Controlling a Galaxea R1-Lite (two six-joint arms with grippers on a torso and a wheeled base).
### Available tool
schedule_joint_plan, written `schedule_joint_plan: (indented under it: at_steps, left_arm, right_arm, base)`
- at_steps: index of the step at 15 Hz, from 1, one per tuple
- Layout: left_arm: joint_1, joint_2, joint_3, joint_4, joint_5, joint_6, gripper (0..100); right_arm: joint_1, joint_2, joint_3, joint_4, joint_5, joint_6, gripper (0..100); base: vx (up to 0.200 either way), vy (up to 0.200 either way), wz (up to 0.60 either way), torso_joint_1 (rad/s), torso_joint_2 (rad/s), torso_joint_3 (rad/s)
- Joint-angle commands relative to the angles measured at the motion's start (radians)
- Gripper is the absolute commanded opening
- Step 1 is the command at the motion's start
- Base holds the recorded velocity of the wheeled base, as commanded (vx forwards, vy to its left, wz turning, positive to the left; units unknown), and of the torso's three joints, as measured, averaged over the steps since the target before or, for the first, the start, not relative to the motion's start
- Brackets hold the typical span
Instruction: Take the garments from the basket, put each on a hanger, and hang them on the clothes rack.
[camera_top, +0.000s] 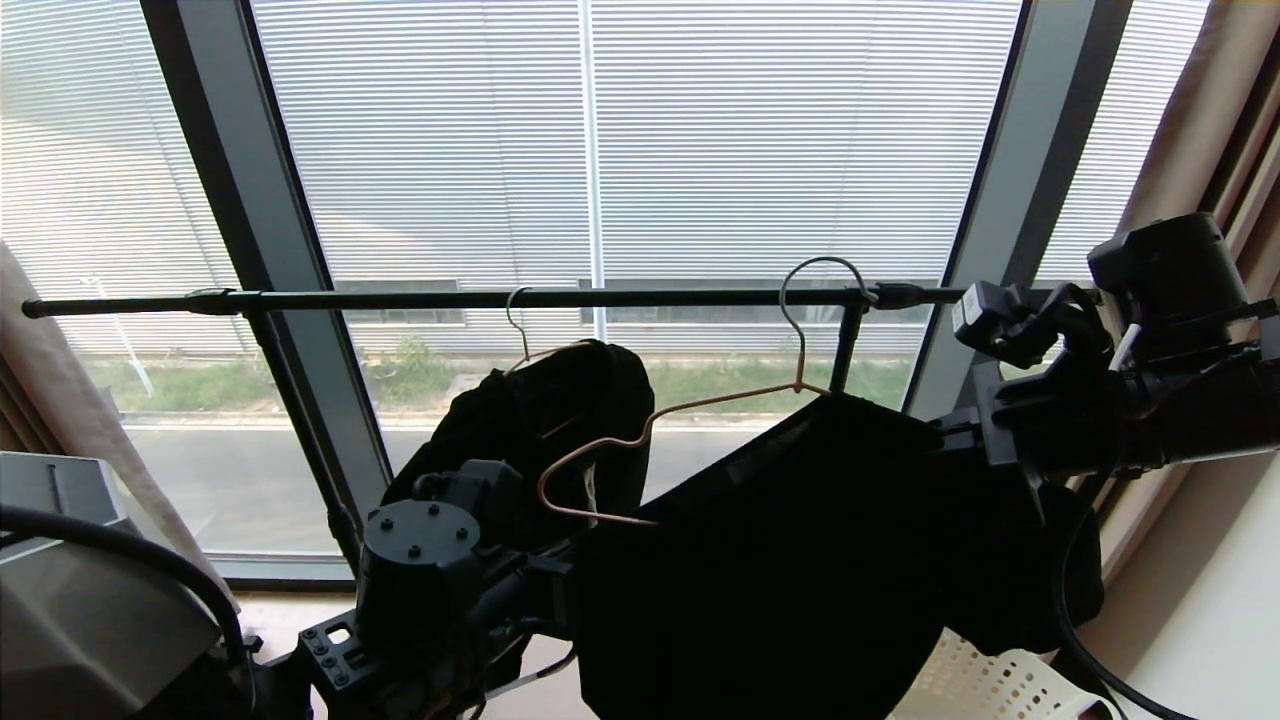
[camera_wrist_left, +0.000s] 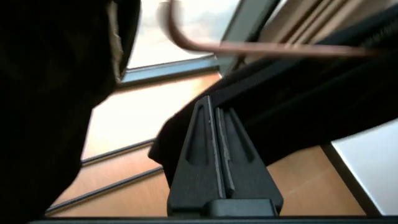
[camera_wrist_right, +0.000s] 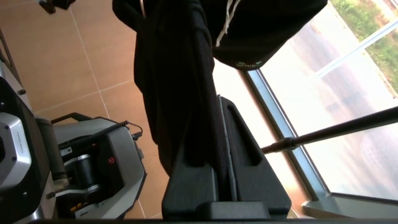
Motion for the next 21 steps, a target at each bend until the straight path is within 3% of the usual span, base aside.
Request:
schedule_joint_plan:
  at_steps: [1, 9, 21]
  left_arm:
    - [0.038, -0.030, 0.001, 0.000, 0.001, -0.001, 0]
    - [0.093, -0.091, 0.016, 0.000, 0.001, -0.001, 0]
    - [0.087, -0.174, -0.039, 0.014, 0.001, 0.073, 0]
  right_arm:
    - [0.000, -0.002, 0.004, -0.001, 0.000, -0.001, 0]
    - [-0.026, -0.008, 0.015, -0.001, -0.003, -0.035, 0]
    - [-0.030, 0.001, 0.021, 0.001, -0.013, -0.046, 0]
  base:
    - [0.000, 0.000, 0.00, 0.000, 0.00, 0.000]
    - [0.000, 0.000, 0.00, 0.000, 0.00, 0.000]
    - [0.000, 0.000, 0.00, 0.000, 0.00, 0.000]
